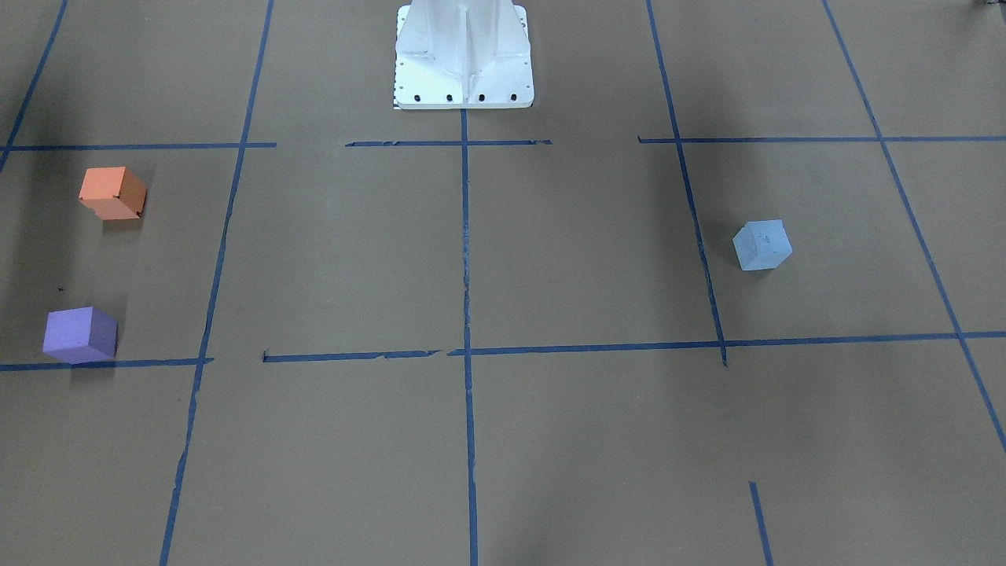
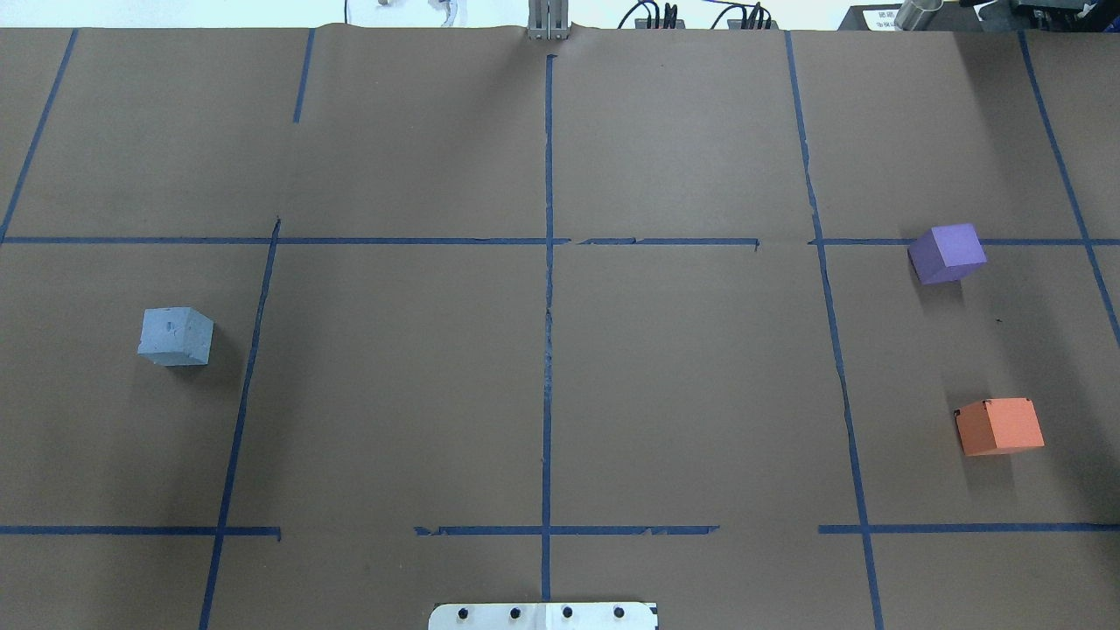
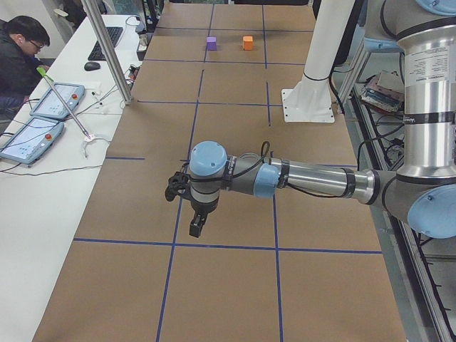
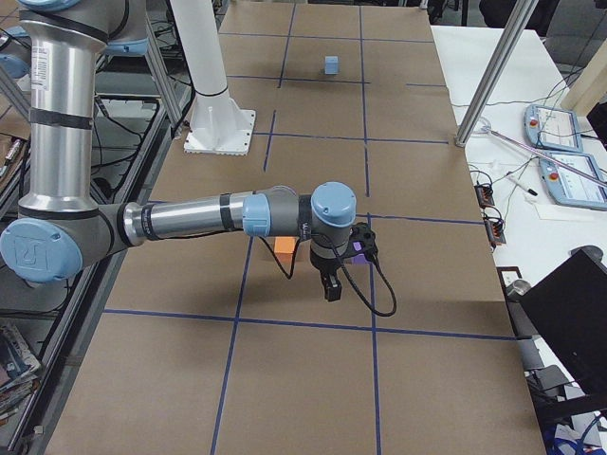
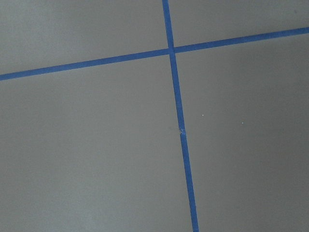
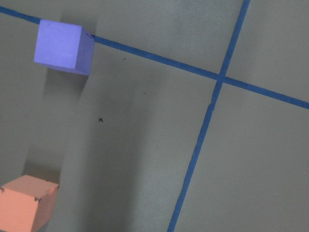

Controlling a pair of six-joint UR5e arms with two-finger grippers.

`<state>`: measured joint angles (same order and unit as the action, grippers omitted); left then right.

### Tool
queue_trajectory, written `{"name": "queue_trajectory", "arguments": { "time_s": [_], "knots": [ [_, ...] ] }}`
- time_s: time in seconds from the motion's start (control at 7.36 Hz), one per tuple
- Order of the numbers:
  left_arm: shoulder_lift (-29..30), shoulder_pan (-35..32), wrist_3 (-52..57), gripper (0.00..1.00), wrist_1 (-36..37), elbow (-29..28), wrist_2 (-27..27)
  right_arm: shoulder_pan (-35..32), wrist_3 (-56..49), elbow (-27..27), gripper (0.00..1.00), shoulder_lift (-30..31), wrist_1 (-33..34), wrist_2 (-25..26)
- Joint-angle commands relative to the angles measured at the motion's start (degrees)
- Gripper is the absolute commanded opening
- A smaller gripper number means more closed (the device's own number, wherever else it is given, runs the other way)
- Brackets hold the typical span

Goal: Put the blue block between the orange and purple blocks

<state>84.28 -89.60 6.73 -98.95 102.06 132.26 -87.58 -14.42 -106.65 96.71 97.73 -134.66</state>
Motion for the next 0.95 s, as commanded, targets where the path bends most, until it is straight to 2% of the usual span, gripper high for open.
{"name": "queue_trajectory", "arguments": {
  "time_s": [0.0, 0.14, 0.41, 0.68, 0.82],
  "knots": [
    [2.6, 1.1, -0.6, 1.00, -15.3, -8.9, 0.5, -0.1, 0.0, 0.0, 1.00, -0.1, 0.0, 0.0],
    [2.6, 6.2, -3.1, 1.00, -20.9, -10.9, 0.5, 0.0, 0.2, 0.0, 1.00, -0.1, 0.0, 0.0],
    [3.4, 16.7, -30.9, 1.00, -21.5, -8.4, -0.3, 0.0, 0.7, 0.0, 1.00, -0.2, 0.0, -0.1],
    [4.6, 25.2, -52.0, 1.00, -21.2, -2.9, -1.3, 0.0, 0.7, 0.0, 1.00, -0.1, 0.0, -0.1],
    [4.7, 29.9, -56.7, 1.00, -21.1, -1.3, -7.5, -0.1, 0.7, 0.0, 1.00, -0.1, 0.0, 0.0]
  ]
}}
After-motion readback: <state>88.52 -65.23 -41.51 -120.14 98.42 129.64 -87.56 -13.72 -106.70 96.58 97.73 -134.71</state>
